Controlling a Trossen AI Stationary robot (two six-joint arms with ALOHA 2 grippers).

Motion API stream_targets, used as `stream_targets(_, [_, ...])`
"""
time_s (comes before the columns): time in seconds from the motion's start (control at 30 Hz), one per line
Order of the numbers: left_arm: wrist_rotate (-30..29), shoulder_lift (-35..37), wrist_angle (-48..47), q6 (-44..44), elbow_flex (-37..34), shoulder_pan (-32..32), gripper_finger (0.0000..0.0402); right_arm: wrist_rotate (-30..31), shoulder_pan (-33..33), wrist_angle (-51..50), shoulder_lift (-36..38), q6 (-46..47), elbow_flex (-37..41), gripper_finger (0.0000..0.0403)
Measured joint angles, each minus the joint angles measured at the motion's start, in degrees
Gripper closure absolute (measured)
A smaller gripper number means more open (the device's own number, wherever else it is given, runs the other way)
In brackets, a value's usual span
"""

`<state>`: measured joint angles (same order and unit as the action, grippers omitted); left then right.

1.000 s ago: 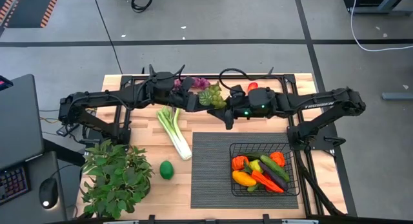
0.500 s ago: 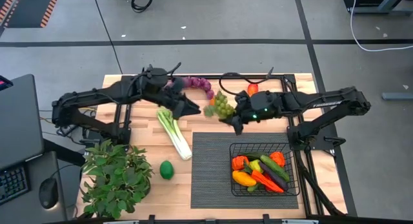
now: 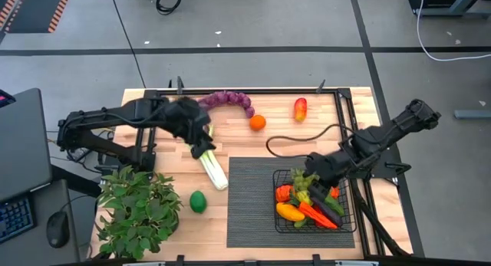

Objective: Build produce basket
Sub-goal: Put the grapes into the wire basket, then put the lime into the wire basket

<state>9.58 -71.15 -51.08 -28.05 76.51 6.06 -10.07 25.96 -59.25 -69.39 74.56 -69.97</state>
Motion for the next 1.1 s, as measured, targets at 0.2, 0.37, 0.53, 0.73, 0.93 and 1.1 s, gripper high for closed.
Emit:
stream_targets(0.2, [-1.83, -0.95, -4.89, 0.21, 0.04, -4.31, 0.018, 4.94, 5.09, -0.56, -0.32, 6.51, 0.02, 0.0224])
stream_targets(0.37, [0.64, -3.72, -11.24, -0.69, 0.0, -6.96, 0.0142, 6.21, 6.41, -1.51, -0.66, 7.57, 0.02, 0.0139])
stream_targets(0.53, [4.4, -7.23, -13.09, -3.19, 0.0, -10.9, 0.01, 6.04, 7.31, -3.22, -0.83, 7.38, 0.0, 0.0065])
stream_targets(0.73, [4.82, -11.31, -16.03, -13.64, 0.0, -15.92, 0.0061, 6.05, 8.49, -5.2, -0.83, 6.55, 0.0, 0.0034])
stream_targets(0.93, [3.59, -16.2, -16.94, -33.53, -0.07, -19.32, 0.0049, 11.56, 10.04, -5.85, -0.83, 6.39, 0.0, 0.0036])
stream_targets(1.1, [3.84, -21.61, -16.78, -39.3, -0.07, -21.55, 0.0049, 16.81, 11.66, -6.02, -0.8, 5.06, 0.0, 0.0032])
